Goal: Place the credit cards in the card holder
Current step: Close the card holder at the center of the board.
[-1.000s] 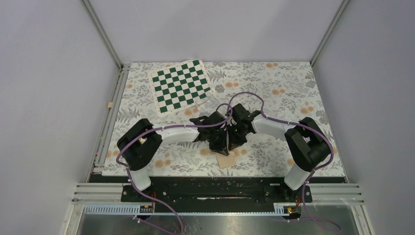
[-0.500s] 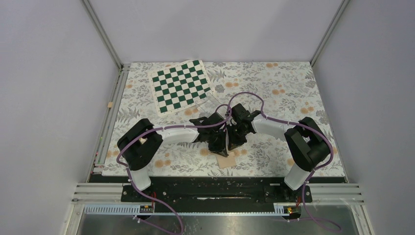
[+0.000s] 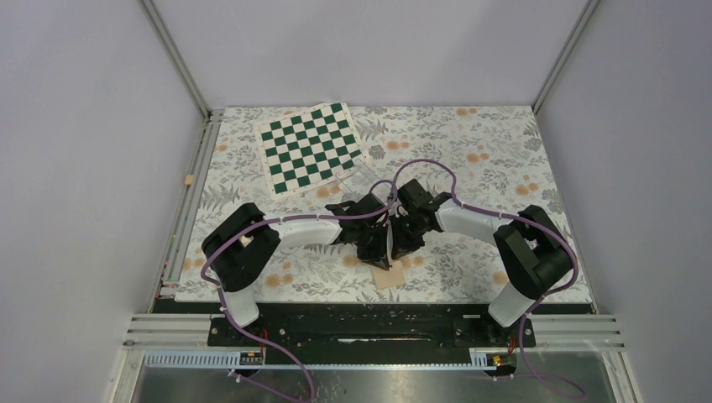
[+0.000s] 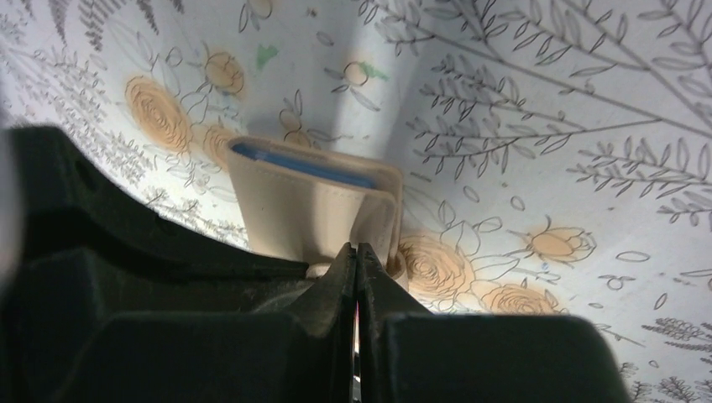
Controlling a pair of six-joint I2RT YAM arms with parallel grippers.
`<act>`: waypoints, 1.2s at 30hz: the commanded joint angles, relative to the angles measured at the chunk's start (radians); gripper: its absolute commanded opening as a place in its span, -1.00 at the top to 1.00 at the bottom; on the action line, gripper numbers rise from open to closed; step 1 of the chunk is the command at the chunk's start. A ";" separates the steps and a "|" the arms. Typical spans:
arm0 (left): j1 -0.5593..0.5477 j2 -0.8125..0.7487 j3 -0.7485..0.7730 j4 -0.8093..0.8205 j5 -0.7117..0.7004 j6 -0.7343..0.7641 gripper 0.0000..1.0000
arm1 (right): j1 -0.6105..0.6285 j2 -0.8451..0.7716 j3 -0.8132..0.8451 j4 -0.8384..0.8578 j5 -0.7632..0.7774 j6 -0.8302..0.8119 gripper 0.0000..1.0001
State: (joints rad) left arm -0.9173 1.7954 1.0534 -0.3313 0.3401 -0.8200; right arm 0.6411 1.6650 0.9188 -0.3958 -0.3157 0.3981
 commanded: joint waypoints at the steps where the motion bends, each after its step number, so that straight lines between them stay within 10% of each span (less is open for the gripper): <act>1: -0.008 0.021 -0.002 -0.043 -0.044 0.011 1.00 | 0.006 -0.077 -0.021 0.005 -0.056 0.006 1.00; 36: -0.008 0.037 0.058 -0.021 -0.020 0.019 1.00 | 0.006 -0.093 -0.074 0.021 -0.047 0.025 1.00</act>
State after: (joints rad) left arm -0.9184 1.8172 1.0805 -0.3656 0.3386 -0.8158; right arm 0.6415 1.5494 0.8116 -0.3584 -0.3996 0.4335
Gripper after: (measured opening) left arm 0.008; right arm 0.017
